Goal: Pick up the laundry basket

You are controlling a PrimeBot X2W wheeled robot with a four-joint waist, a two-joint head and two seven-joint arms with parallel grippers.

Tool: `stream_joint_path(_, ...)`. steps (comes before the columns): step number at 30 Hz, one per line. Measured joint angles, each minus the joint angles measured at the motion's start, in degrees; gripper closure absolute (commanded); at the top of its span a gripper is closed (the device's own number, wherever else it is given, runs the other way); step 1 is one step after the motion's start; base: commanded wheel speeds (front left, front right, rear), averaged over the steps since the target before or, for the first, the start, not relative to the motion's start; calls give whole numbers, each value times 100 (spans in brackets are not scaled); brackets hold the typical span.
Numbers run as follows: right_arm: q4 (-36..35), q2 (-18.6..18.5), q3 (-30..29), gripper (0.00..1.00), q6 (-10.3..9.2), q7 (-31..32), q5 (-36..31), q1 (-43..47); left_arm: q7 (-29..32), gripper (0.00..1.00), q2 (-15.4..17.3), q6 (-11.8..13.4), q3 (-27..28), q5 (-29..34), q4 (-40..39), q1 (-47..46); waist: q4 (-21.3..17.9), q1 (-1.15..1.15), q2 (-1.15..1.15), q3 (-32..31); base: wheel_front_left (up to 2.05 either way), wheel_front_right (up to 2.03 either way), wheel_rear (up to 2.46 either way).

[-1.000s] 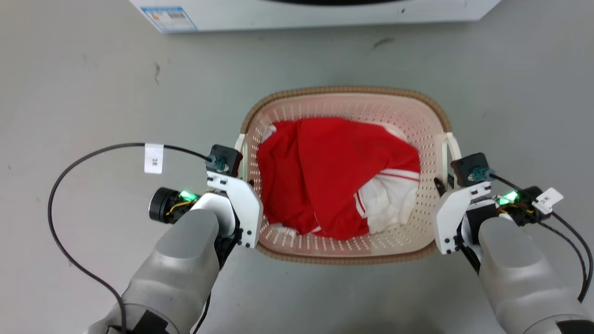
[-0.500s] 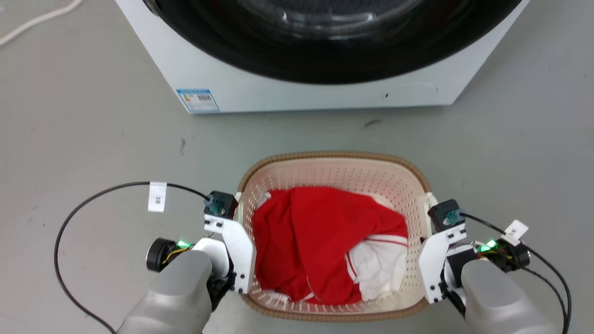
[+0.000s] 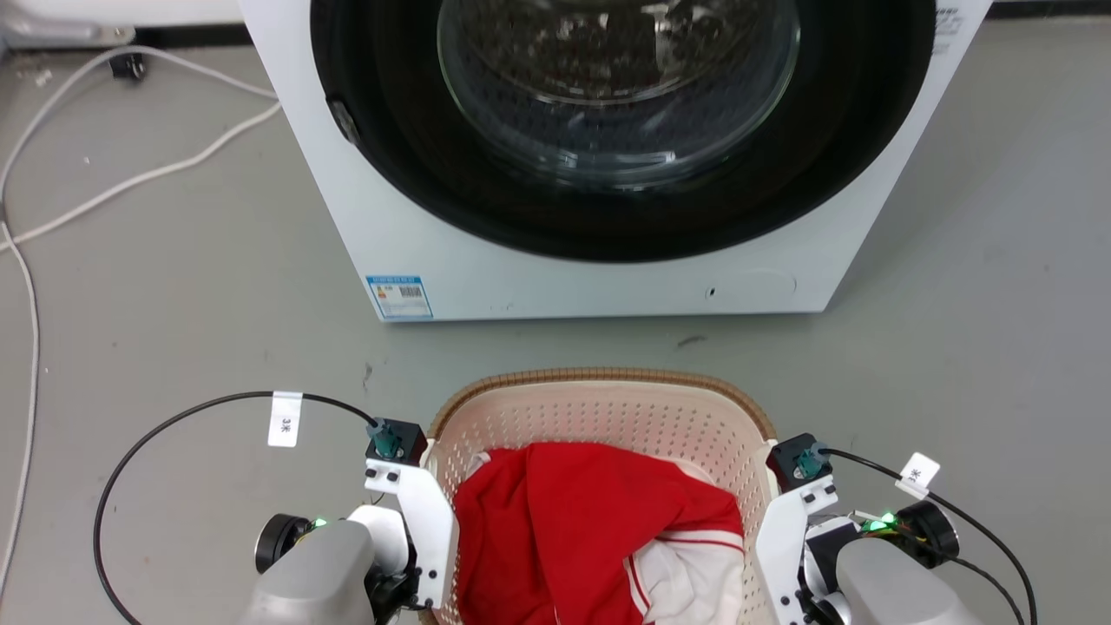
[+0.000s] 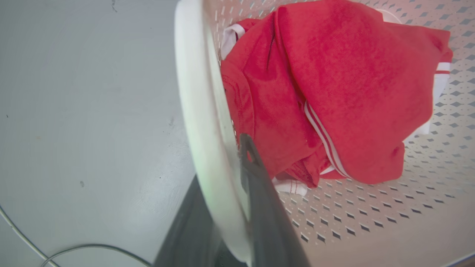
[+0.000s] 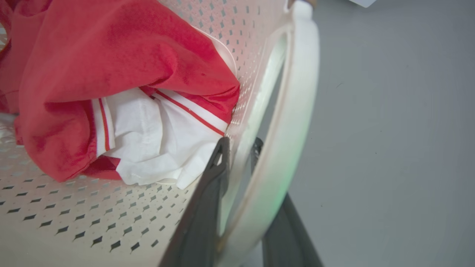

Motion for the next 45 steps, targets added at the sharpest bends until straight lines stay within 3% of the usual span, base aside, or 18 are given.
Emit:
stream_joint_path(17, -252, -185, 1311, 100, -7, 653, 1403, 200, 257, 100, 148, 0, -393, -589, -52, 273, -68, 0, 0, -854, 0, 0, 0)
stream_joint_path(45, -302, -363, 2648, 100, -10, 686, 2767, 242, 299, 100, 176, -8, -848, -1151, 47, 365, -178, 1, 0, -1204, 0, 0, 0)
